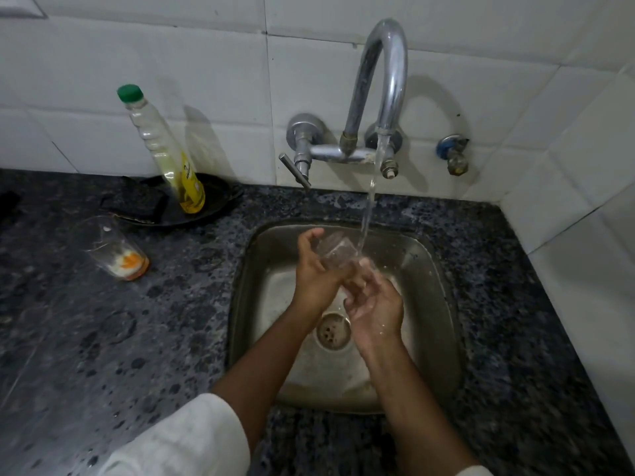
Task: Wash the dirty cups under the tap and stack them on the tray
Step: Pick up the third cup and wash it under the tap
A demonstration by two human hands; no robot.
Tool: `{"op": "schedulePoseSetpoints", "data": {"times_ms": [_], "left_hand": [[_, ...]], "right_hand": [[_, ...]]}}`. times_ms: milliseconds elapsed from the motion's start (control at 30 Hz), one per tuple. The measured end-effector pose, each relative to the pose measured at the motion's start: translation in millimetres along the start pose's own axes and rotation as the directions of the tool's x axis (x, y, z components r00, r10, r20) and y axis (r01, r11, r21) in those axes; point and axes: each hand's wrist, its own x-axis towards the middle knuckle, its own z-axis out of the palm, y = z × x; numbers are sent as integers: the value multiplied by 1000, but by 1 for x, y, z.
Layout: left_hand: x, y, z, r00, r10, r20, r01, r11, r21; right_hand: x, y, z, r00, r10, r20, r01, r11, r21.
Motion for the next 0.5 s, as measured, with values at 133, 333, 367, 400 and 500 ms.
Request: {"op": "schedulePoseSetpoints", "data": {"times_ms": [133, 333, 367, 400, 500], "left_hand": [[15, -6, -6, 894, -398, 207, 447, 821, -355], [1, -23, -2, 892, -371, 258, 450, 677, -582], [3, -22, -4, 884, -398, 243, 464, 692, -554], [8, -21, -7, 865, -445, 233, 498, 704, -506], [6, -21, -5, 811, -524, 258, 581, 678, -450]], "right_hand": [[8, -4, -15, 861, -183, 474, 507, 351, -787], [7, -16, -1, 877, -235, 419, 479, 364, -799], [7, -21, -9, 829, -136, 542, 559, 201, -804], [7, -27, -17, 793, 2, 609, 607, -67, -792], [14, -35, -22, 790, 36, 612, 538, -518, -665]]}}
